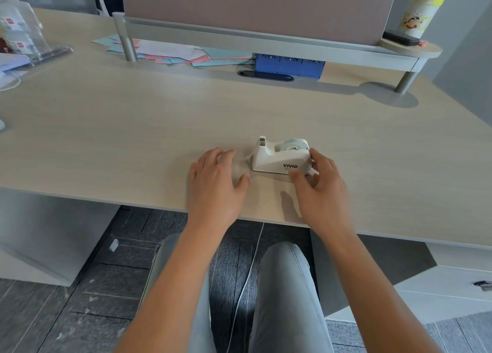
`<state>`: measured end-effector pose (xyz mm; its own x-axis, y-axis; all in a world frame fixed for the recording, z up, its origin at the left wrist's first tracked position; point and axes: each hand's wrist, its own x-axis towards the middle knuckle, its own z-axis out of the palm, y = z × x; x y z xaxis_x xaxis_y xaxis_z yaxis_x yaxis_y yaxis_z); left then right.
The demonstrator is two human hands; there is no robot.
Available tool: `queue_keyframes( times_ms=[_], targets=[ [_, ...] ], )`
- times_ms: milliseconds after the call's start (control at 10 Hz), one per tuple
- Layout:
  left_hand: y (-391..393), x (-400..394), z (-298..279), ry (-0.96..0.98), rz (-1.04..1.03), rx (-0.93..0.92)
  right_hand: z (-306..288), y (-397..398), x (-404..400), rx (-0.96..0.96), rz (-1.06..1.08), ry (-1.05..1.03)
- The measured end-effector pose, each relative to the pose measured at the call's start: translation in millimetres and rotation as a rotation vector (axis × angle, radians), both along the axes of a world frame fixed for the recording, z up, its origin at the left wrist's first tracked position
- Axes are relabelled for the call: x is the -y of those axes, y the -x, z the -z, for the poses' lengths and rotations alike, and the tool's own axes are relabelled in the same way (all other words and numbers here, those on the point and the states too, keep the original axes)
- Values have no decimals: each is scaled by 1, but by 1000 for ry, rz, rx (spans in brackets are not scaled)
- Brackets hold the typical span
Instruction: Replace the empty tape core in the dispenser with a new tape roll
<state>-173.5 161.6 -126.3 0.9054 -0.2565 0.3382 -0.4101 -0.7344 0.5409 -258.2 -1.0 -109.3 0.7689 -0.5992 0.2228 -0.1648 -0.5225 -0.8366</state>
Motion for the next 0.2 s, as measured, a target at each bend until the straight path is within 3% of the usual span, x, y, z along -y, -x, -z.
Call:
queue_keyframes(
  times_ms=[200],
  targets=[
    [0, -1, 7, -104, -17, 41, 4, 3, 1, 22, -6, -24]
  ],
)
